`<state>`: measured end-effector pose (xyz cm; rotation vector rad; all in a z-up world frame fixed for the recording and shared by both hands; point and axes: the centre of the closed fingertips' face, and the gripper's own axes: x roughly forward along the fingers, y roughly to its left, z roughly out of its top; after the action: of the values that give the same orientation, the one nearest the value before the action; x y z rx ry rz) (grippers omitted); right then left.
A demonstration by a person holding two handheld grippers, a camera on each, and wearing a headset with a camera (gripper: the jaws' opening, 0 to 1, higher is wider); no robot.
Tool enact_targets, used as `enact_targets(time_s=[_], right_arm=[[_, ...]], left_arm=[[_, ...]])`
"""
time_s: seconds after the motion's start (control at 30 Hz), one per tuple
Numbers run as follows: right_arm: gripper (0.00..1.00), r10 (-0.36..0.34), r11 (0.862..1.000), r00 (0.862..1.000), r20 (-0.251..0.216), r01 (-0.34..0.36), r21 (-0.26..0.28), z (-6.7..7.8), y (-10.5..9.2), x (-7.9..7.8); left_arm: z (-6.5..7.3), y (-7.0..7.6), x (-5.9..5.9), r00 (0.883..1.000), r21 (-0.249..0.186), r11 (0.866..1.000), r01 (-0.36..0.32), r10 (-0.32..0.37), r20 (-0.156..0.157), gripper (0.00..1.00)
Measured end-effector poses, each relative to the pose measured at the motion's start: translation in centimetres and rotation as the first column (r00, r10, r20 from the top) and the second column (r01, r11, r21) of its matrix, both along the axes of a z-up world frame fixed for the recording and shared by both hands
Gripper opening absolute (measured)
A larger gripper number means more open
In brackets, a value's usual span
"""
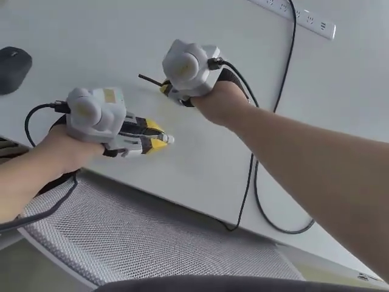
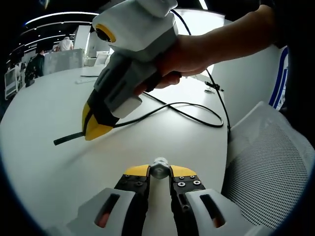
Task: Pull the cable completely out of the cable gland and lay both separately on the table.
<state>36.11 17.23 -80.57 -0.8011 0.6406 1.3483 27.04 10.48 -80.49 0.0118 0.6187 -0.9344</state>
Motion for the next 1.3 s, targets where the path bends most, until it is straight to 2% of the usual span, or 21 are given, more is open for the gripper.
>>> enact_targets(time_s=[0.17, 0.6, 0.7, 1.0, 1.3], right_arm=[[0.0, -0.01, 1.0, 1.0, -0.004, 0.01, -0.004, -0.5, 0.1, 0.1], [0.0, -0.006, 1.0, 1.0, -0.007, 0.006, -0.013, -1.2, 0.1, 0.2], [0.0, -0.012, 1.0, 1.0, -0.014, 0.012, -0.01, -1.1, 0.0, 0.2], [0.01, -0.017, 1.0, 1.0, -0.02, 0.017, -0.008, -1.1, 0.1, 0.4], [0.02, -0.014, 1.0, 1.0, -0.014, 0.014, -0.011, -1.1, 0.2, 0.3]], left_arm=[[-0.1, -0.3, -0.5, 1.0, -0.007, 1.0, 0.009, -0.009, -0.005, 0.15], [-0.2, -0.2, -0.3, 1.0, 0.022, 1.0, 0.01, -0.01, 0.003, 0.16], [-0.4, -0.1, -0.3, 1.0, 0.053, 0.998, 0.014, -0.014, 0.011, 0.16], [-0.4, -0.2, -0.4, 0.999, 0.092, 0.995, 0.031, -0.034, 0.031, 0.16], [-0.5, -0.2, -0.6, 0.999, 0.108, 0.993, 0.037, -0.04, 0.024, 0.16]])
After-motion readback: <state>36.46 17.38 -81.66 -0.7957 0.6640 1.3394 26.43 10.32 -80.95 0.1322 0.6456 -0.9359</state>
